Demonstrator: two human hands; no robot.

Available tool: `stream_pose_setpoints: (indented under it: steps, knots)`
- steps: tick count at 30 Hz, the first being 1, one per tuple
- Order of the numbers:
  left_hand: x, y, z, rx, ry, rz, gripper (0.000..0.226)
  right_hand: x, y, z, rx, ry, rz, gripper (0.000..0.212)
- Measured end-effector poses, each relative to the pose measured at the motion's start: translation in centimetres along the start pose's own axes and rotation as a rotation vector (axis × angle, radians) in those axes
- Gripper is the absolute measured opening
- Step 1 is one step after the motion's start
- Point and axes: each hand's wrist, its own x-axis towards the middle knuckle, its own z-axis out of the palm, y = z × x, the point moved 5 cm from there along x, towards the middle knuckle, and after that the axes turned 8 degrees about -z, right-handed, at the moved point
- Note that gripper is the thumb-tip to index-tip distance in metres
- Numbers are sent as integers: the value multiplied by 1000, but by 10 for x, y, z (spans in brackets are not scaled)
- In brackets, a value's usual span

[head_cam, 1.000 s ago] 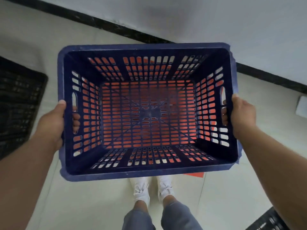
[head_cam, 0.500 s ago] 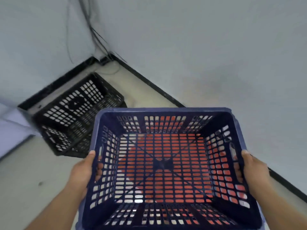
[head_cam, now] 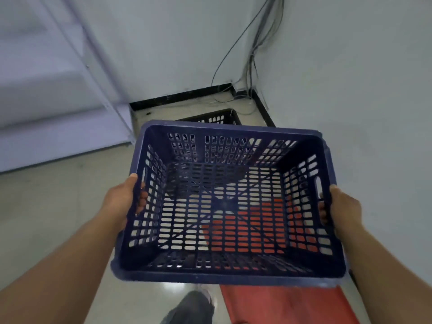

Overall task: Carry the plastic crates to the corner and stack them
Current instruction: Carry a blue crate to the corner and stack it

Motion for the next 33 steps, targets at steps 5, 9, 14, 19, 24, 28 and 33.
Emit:
stream_pose_setpoints:
  steps: [5,9,14,19,24,28,33]
  knots:
    - [17,42,-37,-67,54,-3,40,4,-68,53,-5,-54,-59,41]
    - [31,64,-49,-101,82,-7,40,15,-109,82,-18,-92,-108,42]
    - [49,85,-41,-162,116,-7,38,51,-149,113,-3,-140,-116,37]
    - [67,112,-12,-233,151,-39,37,106,-180,146,-7,-212,-117,39]
    - [101,136,16,-249,206,-63,35,160,-199,184,-29,-299,-105,41]
    - [143,143,33,-258,213,-84,38,196,-212,217,-2,-359,-91,33]
    - [192,146,47,-276,231,-112,38,230,-222,257,-54,-430,-76,34]
